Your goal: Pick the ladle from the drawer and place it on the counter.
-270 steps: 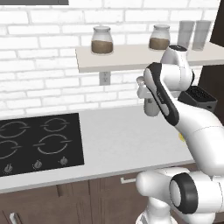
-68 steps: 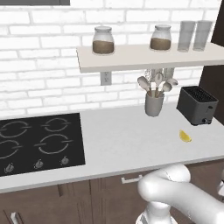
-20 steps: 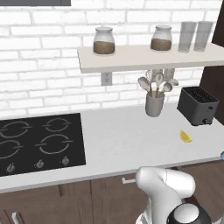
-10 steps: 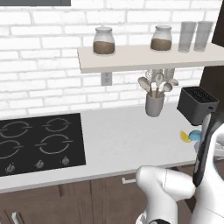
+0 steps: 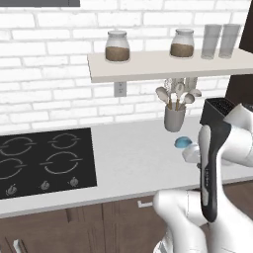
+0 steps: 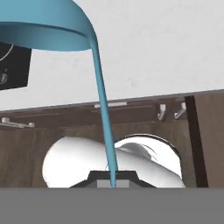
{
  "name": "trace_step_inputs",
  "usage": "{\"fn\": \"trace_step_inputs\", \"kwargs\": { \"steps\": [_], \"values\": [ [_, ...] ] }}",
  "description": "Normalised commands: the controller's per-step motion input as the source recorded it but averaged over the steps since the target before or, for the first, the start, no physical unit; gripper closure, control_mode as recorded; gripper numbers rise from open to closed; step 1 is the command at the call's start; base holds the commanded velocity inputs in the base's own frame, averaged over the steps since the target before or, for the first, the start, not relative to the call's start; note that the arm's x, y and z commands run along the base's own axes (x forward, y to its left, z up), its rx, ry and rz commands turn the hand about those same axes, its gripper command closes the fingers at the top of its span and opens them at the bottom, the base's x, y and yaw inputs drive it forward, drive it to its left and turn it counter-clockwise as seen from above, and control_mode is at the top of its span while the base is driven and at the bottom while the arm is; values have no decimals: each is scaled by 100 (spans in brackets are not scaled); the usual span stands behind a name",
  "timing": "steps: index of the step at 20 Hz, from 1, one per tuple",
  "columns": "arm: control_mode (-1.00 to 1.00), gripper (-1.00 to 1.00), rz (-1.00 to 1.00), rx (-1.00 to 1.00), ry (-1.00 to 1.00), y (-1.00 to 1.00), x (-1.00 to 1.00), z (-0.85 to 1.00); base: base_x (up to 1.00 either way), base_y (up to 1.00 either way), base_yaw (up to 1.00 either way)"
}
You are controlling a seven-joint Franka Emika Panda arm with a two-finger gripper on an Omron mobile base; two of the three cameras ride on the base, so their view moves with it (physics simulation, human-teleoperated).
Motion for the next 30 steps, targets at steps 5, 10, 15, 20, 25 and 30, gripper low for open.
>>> {"fn": "trace_step_inputs", "kwargs": {
  "steps": [5, 10, 15, 20, 25, 30],
  "values": [
    [-100, 100, 3, 2, 0, 87, 87, 0, 0, 0, 0],
    [-100, 100, 0, -2, 0, 54, 98, 3, 0, 0, 0],
    [-100, 100, 0, -4, 0, 18, 48, -8, 0, 0, 0],
    [-100, 100, 0, -2, 0, 21, 54, -47, 0, 0, 0],
    [-100, 100, 0, -4, 0, 29, 64, -62, 0, 0, 0],
    [-100, 100, 0, -3, 3, 13, 59, -54, 0, 0, 0]
  ]
}}
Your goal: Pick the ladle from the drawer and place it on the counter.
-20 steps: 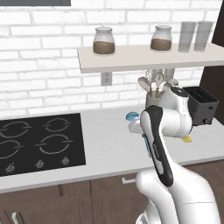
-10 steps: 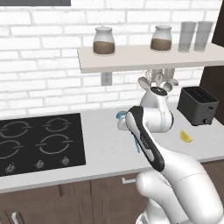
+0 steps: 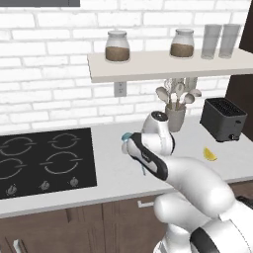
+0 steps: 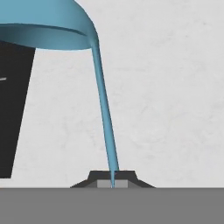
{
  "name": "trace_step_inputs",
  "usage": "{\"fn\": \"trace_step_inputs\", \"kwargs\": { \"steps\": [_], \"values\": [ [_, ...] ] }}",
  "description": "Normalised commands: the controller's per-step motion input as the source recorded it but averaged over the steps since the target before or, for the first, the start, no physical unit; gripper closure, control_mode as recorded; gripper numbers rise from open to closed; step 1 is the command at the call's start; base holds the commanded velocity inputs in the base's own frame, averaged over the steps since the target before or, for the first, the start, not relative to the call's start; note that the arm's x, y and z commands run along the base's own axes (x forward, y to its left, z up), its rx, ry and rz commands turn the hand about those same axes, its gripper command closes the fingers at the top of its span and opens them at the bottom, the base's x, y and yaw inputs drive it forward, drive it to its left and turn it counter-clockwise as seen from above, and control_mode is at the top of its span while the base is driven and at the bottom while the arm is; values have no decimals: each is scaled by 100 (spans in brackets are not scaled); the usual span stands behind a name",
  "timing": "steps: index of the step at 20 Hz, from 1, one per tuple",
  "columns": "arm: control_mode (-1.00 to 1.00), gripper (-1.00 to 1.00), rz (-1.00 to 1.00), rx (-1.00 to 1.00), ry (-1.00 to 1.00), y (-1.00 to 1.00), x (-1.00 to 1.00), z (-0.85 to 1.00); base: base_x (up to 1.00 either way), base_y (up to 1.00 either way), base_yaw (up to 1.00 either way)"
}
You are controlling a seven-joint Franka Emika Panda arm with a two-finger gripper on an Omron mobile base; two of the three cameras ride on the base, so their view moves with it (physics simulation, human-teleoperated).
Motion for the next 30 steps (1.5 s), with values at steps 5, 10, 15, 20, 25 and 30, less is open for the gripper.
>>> {"fn": "trace_step_inputs", "kwargs": {
  "steps": [5, 10, 15, 20, 25, 30],
  "values": [
    [-100, 100, 0, -5, 4, 0, 48, -63, 0, 0, 0],
    [-100, 100, 0, -5, 1, 0, 48, -65, 0, 0, 0],
    [-100, 100, 0, -4, 0, 0, 43, -58, 0, 0, 0],
    [-100, -100, 0, -1, 1, 0, 16, -16, 0, 0, 0],
    [-100, -100, 0, 1, 0, -13, -1, 43, 0, 0, 0],
    [-100, -100, -1, 2, 0, -29, -8, 86, 0, 0, 0]
  ]
}}
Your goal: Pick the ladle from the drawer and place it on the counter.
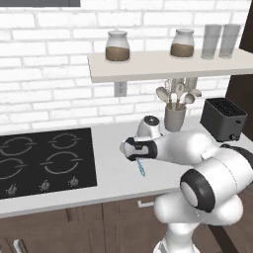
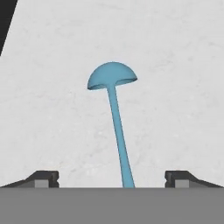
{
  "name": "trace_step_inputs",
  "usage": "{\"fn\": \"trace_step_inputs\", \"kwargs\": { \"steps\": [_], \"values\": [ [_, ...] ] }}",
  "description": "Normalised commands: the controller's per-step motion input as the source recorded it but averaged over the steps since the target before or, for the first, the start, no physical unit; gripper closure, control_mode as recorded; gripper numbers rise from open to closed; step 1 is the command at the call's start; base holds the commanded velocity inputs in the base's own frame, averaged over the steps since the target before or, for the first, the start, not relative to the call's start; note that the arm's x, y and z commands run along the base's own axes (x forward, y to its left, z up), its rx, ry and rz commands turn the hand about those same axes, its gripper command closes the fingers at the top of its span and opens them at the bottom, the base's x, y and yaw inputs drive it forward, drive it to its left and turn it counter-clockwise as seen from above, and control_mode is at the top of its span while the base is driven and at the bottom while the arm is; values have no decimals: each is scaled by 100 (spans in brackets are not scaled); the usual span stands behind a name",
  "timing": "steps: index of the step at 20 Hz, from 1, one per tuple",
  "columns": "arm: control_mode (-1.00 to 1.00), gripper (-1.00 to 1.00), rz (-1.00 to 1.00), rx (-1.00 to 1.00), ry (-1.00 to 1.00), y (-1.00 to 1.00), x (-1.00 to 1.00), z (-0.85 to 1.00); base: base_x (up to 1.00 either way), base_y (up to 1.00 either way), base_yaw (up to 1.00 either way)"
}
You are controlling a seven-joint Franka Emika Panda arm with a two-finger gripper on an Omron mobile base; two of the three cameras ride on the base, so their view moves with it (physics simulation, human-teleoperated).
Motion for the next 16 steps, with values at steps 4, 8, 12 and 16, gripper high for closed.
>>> {"fn": "trace_step_inputs", "kwargs": {
  "steps": [4, 8, 12, 16],
  "values": [
    [-100, -100, -4, 2, 0, -38, -15, 85, 0, 0, 0],
    [-100, -100, -6, 3, 0, -54, -22, 81, 0, 0, 0],
    [-100, -100, -4, 3, -3, -54, -57, 85, 0, 0, 0],
    [-100, -100, 0, 6, -31, -70, -100, 29, 0, 0, 0]
  ]
}}
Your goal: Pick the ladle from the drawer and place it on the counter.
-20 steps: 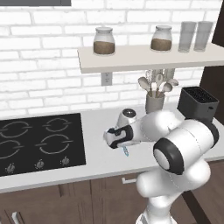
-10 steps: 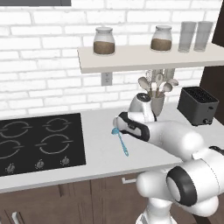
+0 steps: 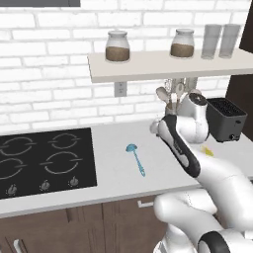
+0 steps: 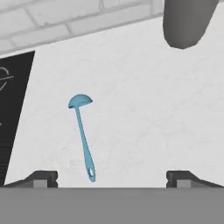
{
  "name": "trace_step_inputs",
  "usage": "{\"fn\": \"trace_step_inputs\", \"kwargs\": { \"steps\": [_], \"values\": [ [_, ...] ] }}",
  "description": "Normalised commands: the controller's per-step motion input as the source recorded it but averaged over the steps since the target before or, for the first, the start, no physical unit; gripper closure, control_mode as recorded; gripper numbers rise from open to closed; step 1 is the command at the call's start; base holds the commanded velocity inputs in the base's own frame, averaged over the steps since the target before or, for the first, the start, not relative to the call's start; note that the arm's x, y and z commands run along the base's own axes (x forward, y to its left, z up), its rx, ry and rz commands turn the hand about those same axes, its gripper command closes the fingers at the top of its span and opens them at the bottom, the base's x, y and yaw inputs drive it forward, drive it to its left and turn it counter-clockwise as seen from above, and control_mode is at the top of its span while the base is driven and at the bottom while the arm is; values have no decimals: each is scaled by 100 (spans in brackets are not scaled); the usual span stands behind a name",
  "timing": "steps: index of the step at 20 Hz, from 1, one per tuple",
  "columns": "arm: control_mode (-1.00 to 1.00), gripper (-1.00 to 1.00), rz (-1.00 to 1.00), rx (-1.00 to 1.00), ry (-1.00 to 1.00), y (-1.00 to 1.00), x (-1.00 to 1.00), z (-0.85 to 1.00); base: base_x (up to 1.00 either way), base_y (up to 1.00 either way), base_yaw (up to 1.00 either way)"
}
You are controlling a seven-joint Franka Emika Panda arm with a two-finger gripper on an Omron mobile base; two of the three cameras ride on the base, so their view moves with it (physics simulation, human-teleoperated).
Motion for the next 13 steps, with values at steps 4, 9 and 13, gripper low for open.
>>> {"fn": "trace_step_inputs", "kwargs": {
  "steps": [4, 9, 13],
  "values": [
    [-100, -100, 0, 9, -26, -73, -100, 16, 0, 0, 0],
    [-100, -100, -5, 11, -3, -42, -100, 41, 0, 0, 0],
    [-100, -100, -7, 15, -8, -2, -100, 22, 0, 0, 0]
  ]
}}
